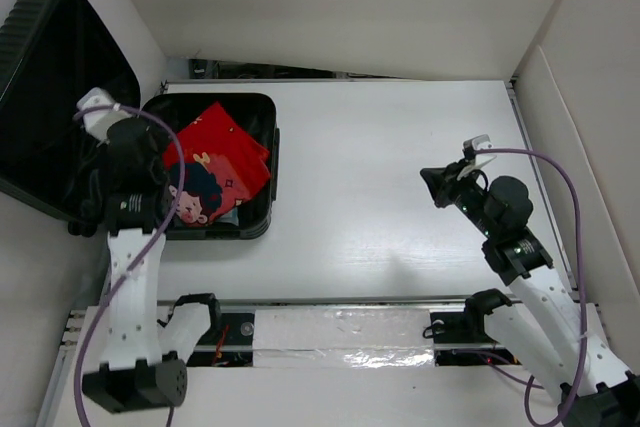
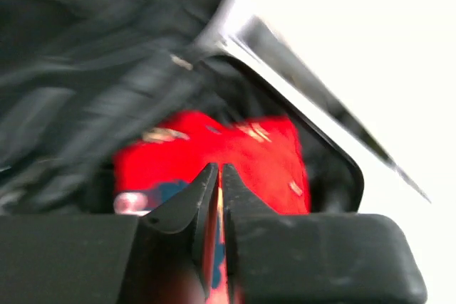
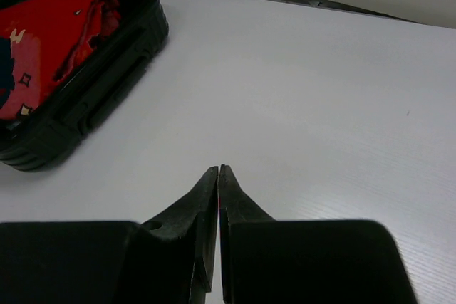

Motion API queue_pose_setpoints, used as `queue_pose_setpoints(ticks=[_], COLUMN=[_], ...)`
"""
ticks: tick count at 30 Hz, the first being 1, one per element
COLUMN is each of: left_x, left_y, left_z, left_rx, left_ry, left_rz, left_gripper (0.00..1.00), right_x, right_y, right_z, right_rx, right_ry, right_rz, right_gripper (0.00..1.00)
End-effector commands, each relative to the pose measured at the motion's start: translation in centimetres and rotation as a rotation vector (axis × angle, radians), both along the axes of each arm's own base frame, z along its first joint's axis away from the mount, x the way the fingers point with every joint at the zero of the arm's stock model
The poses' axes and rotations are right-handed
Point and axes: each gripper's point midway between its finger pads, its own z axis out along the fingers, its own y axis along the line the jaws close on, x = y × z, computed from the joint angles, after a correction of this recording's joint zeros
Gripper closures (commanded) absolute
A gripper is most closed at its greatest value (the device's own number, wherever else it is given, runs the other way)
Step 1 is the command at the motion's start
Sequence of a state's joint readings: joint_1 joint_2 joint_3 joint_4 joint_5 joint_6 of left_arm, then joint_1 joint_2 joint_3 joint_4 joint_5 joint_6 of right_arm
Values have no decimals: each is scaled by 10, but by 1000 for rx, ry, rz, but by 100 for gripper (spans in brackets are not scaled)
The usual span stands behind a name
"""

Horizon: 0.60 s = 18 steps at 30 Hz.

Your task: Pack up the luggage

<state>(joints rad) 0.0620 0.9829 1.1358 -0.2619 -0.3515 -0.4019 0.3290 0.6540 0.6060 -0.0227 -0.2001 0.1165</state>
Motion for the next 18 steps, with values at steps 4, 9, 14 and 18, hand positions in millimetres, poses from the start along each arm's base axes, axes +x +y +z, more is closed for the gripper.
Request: queue_pose_setpoints(ticks=[4, 9, 14, 18], left_x=[-108, -142, -158, -178], left_y=[78, 109, 145, 157], left_z=[-8, -35, -93, -96], left_rx=[63, 169, 77, 4], left_ry=[23, 216, 428, 453], left_rz=[506, 745, 832, 935], left_gripper=[99, 64, 36, 34], right_x=[-10, -10, -6, -8], right_y=[9, 12, 10, 17], right_z=[32, 31, 17, 15], right_rx=[9, 7, -27, -20], right_ry=[-99, -95, -40, -36], right_rz=[53, 62, 49, 91], right_gripper=[88, 77, 66, 64])
